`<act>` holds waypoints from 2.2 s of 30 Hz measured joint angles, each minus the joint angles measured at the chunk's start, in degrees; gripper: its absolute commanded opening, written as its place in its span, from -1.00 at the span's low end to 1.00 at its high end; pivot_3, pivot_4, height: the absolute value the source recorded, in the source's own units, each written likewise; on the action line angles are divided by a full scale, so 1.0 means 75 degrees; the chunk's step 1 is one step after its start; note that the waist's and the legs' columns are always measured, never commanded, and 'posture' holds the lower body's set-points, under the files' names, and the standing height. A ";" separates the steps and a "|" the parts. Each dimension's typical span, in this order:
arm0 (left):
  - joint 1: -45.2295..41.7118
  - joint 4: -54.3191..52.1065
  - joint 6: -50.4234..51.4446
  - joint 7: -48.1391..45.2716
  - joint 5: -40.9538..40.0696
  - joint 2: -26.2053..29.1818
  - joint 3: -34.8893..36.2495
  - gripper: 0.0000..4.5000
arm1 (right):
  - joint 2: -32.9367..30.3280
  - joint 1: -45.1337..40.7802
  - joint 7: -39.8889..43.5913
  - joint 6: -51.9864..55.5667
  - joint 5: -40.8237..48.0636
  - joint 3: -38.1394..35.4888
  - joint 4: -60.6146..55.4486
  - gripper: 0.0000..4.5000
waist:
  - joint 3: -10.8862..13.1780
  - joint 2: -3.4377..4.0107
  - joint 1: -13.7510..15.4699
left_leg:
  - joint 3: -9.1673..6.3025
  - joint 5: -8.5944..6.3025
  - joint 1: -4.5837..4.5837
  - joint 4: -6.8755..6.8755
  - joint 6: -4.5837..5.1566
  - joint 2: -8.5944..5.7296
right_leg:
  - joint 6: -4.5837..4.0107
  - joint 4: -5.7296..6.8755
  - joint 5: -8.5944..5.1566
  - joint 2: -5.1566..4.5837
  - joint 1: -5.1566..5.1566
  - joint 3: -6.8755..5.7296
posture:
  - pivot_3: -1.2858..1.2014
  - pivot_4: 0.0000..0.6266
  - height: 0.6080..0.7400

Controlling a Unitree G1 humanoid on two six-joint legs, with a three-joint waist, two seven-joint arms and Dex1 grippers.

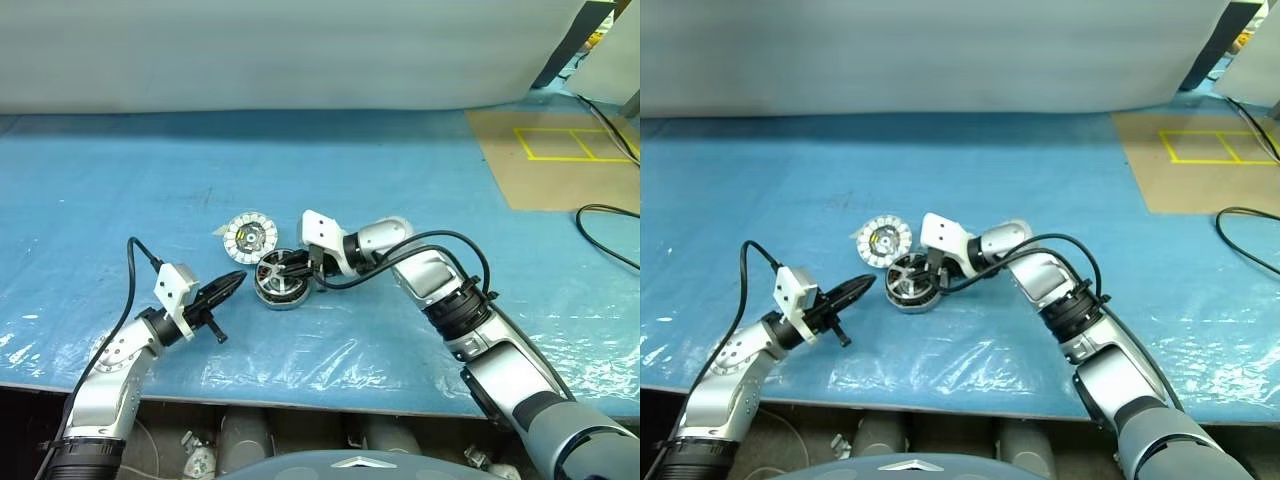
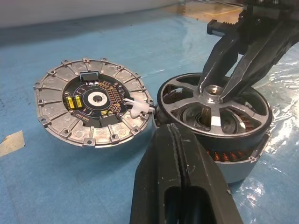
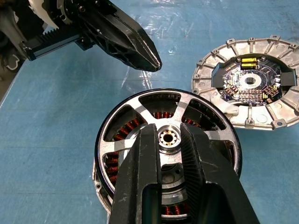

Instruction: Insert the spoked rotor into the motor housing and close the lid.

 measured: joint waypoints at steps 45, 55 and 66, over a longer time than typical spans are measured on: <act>-0.0299 0.0221 -0.0090 0.0019 0.0059 -0.0083 -0.0190 -1.00 | 0.0816 0.0375 -0.0893 -0.0230 0.0207 -0.0476 0.0890 -0.99 | 0.0000 0.0001 -0.0011 | 0.0000 0.0000 0.0001 -0.0007 -0.0001 -0.0001 | -0.0001 -0.0003 0.0000 -0.0001 -0.0002 0.0000 | 0.03 -0.52 1.00; -0.0294 0.0221 -0.0082 0.0070 0.0046 -0.0096 -0.0178 -1.00 | 0.0783 0.0400 -0.0971 -0.0669 -0.0036 -0.0363 0.0920 -0.99 | -0.0003 0.0003 -0.0011 | 0.0001 0.0000 0.0023 -0.0005 -0.0001 -0.0001 | -0.0001 0.0000 -0.0001 -0.0001 0.0020 0.0003 | 0.03 -0.52 1.00; -0.0292 0.1102 0.0174 0.0363 0.0294 0.0454 0.0216 -1.00 | 0.0532 0.0307 -0.0404 0.0235 0.1412 -0.1603 -0.0241 -0.99 | -0.0001 0.0002 -0.0002 | 0.0000 -0.0001 0.0003 -0.0023 -0.0001 -0.0001 | 0.0029 -0.0010 0.0017 0.0001 -0.0003 -0.0005 | 0.03 -0.52 1.00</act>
